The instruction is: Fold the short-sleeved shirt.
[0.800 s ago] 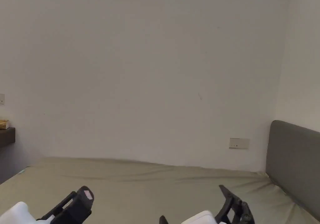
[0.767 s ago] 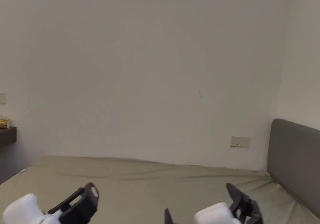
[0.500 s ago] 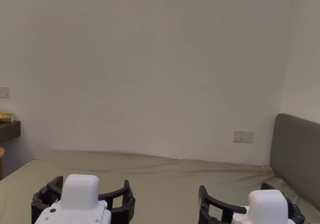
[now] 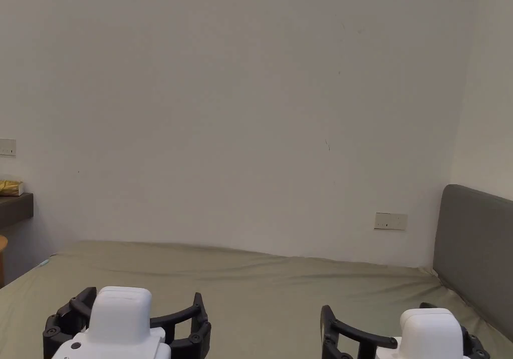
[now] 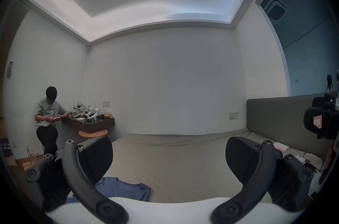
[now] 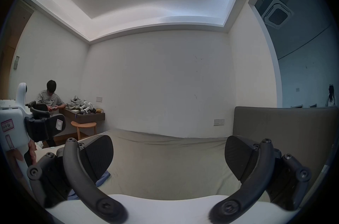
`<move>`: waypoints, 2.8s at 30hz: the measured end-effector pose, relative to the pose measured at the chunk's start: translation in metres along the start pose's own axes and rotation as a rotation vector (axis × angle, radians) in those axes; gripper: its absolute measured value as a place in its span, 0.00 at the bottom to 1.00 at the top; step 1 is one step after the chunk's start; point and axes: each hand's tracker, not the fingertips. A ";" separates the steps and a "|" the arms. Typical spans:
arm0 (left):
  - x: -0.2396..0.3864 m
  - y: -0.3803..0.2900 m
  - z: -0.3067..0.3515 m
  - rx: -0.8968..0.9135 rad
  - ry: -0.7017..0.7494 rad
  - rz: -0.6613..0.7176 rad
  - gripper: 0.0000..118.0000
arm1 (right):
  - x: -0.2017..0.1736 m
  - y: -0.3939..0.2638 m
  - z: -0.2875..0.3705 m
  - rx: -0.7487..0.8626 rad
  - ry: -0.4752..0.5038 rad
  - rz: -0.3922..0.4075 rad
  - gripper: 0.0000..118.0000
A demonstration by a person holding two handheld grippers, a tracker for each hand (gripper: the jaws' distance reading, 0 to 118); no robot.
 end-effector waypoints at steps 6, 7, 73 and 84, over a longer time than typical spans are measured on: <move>0.000 0.002 -0.001 -0.012 -0.011 0.014 1.00 | -0.010 0.006 0.003 -0.005 -0.004 0.030 1.00; 0.000 0.002 -0.002 -0.012 -0.012 0.012 1.00 | -0.009 0.007 0.002 -0.004 -0.004 0.032 1.00; -0.233 -0.313 -0.160 -0.978 0.069 0.090 1.00 | -0.140 -0.051 -0.099 -0.091 0.307 0.117 0.08; -0.246 -0.397 -0.217 -1.088 0.031 0.086 0.80 | -0.116 -0.074 -0.119 -0.198 0.229 0.142 0.08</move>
